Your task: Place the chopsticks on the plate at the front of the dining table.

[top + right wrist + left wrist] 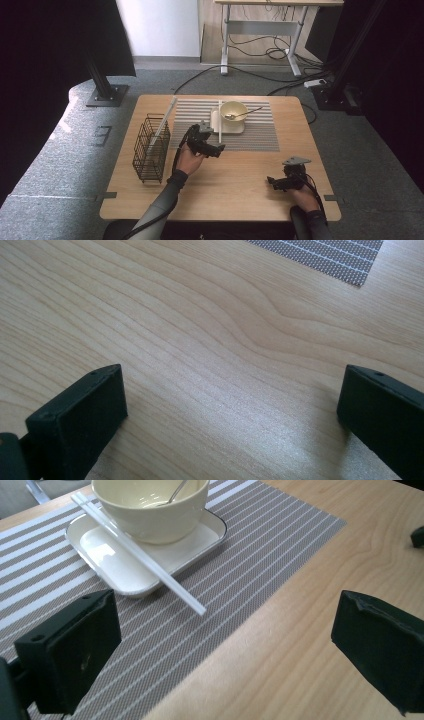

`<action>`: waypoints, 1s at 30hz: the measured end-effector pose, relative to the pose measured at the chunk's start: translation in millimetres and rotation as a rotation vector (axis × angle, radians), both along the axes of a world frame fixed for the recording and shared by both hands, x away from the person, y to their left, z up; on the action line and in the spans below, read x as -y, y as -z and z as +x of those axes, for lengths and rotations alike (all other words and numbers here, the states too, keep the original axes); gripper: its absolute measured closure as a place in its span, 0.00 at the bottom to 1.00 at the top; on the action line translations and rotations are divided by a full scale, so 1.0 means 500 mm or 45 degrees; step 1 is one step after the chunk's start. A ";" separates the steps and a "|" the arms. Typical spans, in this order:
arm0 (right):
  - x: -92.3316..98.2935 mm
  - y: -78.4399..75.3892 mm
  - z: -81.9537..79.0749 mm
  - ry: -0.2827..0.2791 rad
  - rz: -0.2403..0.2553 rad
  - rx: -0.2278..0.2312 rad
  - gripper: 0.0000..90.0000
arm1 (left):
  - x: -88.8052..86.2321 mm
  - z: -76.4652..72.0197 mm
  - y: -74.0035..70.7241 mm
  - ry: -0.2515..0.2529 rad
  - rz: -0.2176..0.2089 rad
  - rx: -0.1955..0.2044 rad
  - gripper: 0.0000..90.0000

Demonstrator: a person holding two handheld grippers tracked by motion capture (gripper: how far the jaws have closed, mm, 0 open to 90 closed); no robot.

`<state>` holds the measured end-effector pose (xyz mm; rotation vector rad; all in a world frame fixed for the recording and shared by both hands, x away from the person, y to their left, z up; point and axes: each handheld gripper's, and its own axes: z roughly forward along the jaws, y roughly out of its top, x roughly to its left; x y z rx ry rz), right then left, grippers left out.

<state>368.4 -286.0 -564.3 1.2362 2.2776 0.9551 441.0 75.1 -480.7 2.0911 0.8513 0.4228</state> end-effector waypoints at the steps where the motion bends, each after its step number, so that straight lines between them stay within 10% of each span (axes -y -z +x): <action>1: 0.000 0.000 0.000 0.001 0.001 -0.002 0.00 | -0.005 -0.006 0.000 -0.002 -0.005 0.001 0.00; 30: -0.001 0.000 0.000 0.006 0.001 -0.002 0.00 | -0.103 -0.161 0.131 -0.034 0.081 -0.078 0.00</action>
